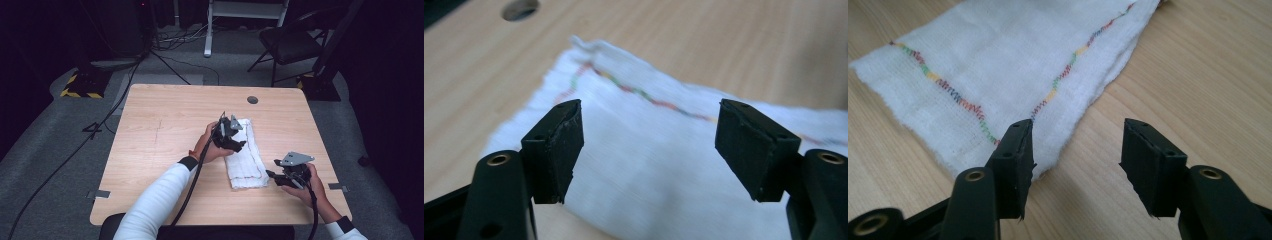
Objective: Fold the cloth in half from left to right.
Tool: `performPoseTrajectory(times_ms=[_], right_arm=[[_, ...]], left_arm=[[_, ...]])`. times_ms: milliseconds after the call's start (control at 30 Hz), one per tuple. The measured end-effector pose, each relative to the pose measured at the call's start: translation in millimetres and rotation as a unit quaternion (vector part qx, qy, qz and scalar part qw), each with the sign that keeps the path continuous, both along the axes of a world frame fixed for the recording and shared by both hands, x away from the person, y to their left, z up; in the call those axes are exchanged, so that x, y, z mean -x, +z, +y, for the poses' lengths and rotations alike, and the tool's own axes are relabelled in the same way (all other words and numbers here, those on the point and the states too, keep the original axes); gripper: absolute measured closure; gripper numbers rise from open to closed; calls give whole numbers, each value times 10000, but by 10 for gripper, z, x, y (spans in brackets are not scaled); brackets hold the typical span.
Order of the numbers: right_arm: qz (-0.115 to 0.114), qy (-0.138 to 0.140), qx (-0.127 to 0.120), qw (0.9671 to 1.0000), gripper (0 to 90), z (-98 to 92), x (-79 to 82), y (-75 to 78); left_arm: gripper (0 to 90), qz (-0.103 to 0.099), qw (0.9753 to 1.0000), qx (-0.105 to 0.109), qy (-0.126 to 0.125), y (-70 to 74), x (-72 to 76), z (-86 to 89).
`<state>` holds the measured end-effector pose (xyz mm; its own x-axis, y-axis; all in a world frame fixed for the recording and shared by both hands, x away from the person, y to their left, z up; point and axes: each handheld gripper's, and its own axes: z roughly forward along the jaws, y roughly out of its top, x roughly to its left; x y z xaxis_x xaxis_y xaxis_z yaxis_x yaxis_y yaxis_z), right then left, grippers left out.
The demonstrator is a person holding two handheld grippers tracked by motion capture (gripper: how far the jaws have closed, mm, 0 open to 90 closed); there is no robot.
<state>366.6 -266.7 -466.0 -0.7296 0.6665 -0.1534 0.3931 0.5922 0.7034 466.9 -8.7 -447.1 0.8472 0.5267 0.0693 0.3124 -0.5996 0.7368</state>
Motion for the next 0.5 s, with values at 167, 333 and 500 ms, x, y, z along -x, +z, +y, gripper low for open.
performPoseTrajectory(times_ms=[167, 333, 500], right_arm=[[145, 66, 175, 9997, 451, 21, -10, -55], [209, 135, 241, 9994, 437, 32, -27, -130], [277, 194, 211, 9992, 435, 38, -37, -176]], left_arm=[[260, 225, 9985, -29, -491, -159, 334, 53], [255, 363, 9960, -327, -750, -315, 547, 74], [248, 482, 9952, -341, -786, -409, 627, 143]])
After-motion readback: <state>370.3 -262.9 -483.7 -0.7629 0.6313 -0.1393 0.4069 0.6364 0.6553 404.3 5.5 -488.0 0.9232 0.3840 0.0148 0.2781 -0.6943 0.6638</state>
